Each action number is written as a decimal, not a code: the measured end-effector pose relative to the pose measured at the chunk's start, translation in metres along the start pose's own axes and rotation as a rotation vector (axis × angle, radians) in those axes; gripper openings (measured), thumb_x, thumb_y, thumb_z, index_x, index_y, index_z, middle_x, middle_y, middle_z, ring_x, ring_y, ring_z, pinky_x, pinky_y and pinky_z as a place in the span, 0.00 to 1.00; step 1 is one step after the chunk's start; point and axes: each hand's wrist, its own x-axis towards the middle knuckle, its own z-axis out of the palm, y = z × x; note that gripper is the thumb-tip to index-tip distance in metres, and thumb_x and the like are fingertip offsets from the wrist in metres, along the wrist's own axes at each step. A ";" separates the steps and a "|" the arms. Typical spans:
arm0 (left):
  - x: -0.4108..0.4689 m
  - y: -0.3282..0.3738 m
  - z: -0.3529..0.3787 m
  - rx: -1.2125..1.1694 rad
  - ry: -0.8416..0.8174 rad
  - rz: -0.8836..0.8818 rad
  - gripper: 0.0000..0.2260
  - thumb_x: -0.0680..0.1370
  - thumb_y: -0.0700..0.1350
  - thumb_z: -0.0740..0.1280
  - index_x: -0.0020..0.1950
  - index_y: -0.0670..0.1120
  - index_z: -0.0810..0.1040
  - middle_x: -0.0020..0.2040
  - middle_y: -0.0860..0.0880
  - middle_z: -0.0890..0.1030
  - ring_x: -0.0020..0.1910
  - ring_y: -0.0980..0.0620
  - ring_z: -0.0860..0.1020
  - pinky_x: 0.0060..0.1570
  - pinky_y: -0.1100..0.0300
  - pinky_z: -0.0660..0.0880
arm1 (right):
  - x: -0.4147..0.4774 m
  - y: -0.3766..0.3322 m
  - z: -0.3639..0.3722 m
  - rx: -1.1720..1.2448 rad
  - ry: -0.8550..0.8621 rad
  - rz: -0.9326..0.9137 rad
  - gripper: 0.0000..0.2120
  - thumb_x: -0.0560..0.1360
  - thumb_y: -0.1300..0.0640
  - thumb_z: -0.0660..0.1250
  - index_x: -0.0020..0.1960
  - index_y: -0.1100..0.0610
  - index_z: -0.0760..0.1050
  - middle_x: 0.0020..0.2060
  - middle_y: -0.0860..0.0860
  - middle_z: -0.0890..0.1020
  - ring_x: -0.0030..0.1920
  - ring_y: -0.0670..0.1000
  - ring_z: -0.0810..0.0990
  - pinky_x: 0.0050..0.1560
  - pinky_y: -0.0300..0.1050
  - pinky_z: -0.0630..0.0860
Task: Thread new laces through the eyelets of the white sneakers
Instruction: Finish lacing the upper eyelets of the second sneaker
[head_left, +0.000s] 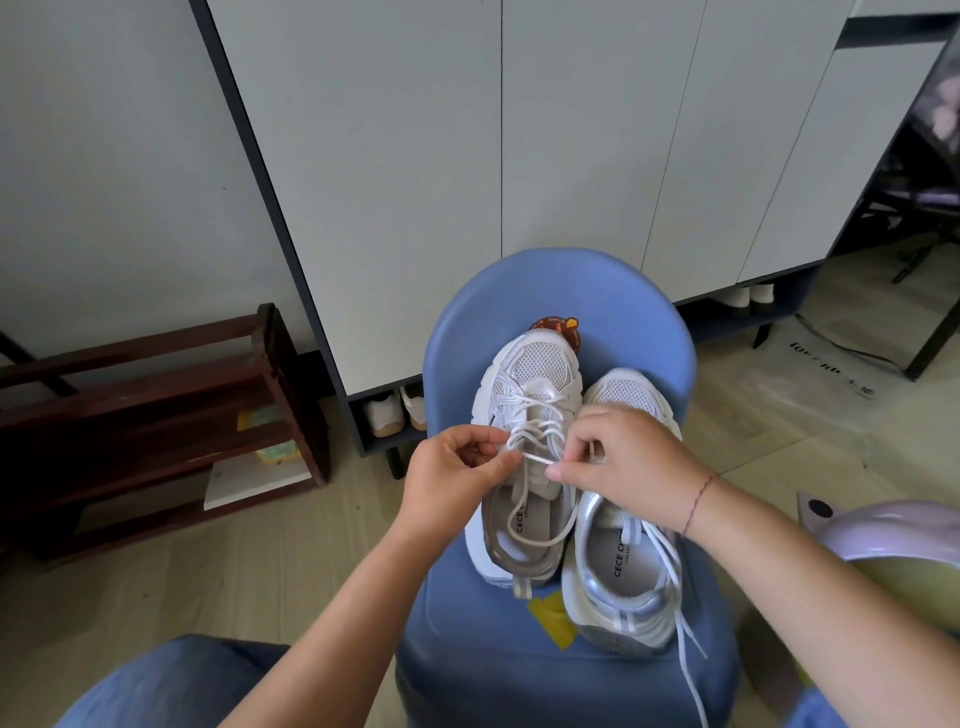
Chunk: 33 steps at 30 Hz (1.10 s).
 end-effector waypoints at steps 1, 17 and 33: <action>0.001 0.000 0.000 0.018 -0.004 -0.002 0.07 0.70 0.42 0.76 0.46 0.48 0.83 0.36 0.52 0.79 0.34 0.58 0.75 0.36 0.69 0.74 | -0.004 -0.003 -0.004 0.053 -0.104 0.042 0.11 0.69 0.49 0.74 0.31 0.51 0.77 0.29 0.43 0.77 0.33 0.40 0.74 0.37 0.34 0.67; 0.006 -0.001 -0.005 0.074 -0.067 -0.011 0.09 0.69 0.45 0.77 0.47 0.48 0.83 0.36 0.53 0.76 0.35 0.55 0.73 0.40 0.64 0.74 | -0.023 -0.023 -0.006 0.275 -0.753 -0.034 0.09 0.77 0.49 0.64 0.53 0.47 0.81 0.51 0.48 0.81 0.35 0.42 0.78 0.47 0.43 0.76; 0.007 -0.003 -0.003 0.111 -0.051 0.015 0.09 0.70 0.45 0.77 0.48 0.47 0.82 0.29 0.58 0.71 0.29 0.61 0.69 0.33 0.69 0.70 | -0.012 -0.006 0.027 -0.034 -0.688 0.242 0.11 0.73 0.51 0.69 0.53 0.55 0.77 0.19 0.48 0.75 0.28 0.49 0.74 0.49 0.48 0.78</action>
